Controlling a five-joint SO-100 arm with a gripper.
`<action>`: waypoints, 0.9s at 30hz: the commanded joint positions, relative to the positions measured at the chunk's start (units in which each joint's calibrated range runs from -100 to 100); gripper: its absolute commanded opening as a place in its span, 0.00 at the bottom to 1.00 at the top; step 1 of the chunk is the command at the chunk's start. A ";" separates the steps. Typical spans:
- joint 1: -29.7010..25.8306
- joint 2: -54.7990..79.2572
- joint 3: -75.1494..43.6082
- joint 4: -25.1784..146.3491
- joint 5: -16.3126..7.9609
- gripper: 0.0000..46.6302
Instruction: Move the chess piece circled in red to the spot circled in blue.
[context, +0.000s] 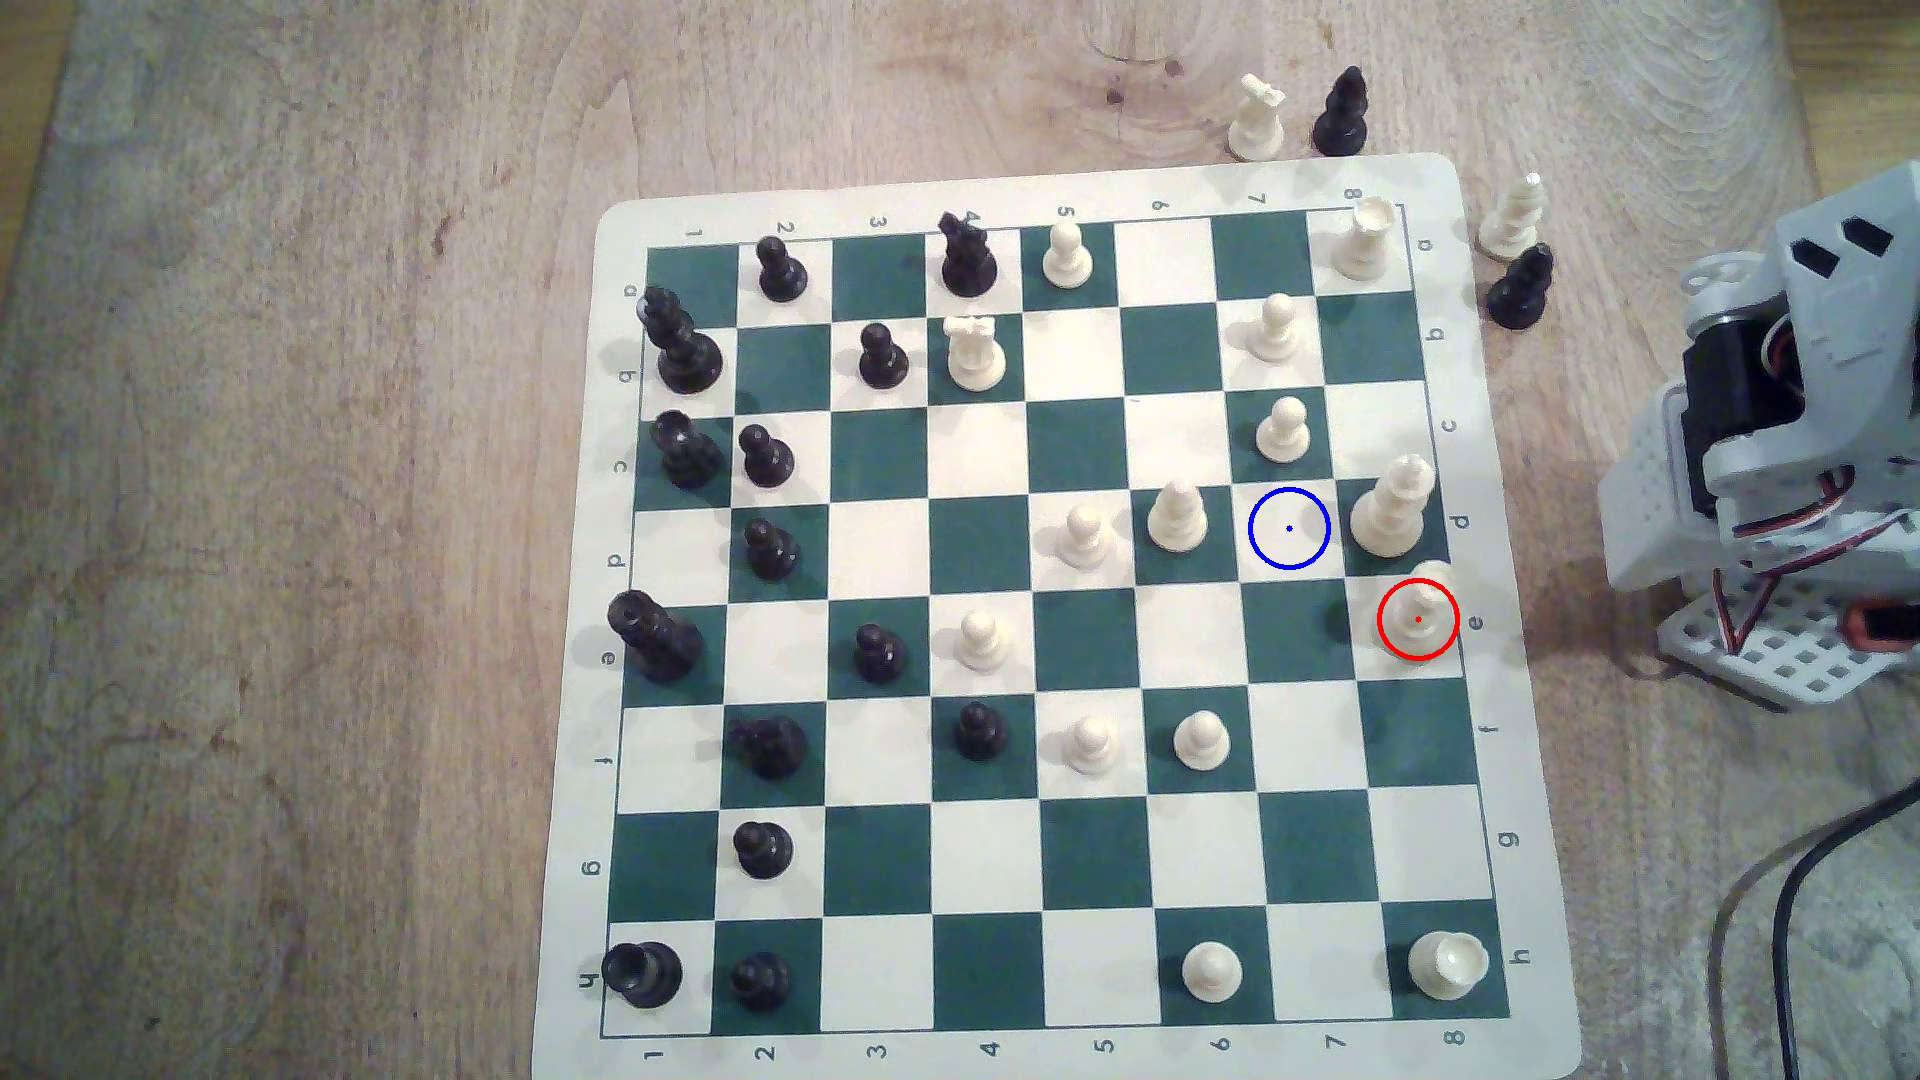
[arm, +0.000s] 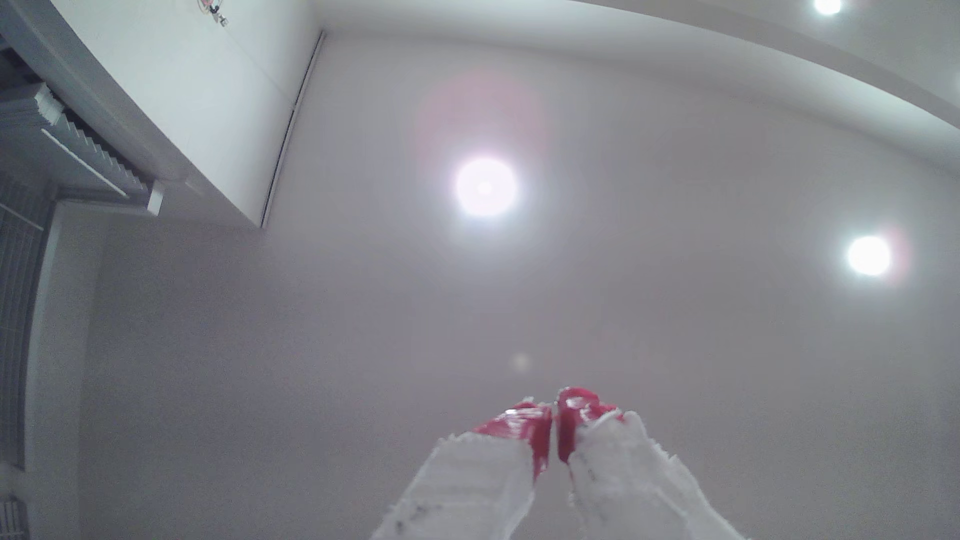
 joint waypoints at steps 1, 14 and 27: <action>-0.40 -0.28 1.27 -0.13 0.05 0.00; 5.00 -0.20 -5.81 49.83 -0.20 0.00; 6.01 -0.11 -27.84 130.09 -0.49 0.00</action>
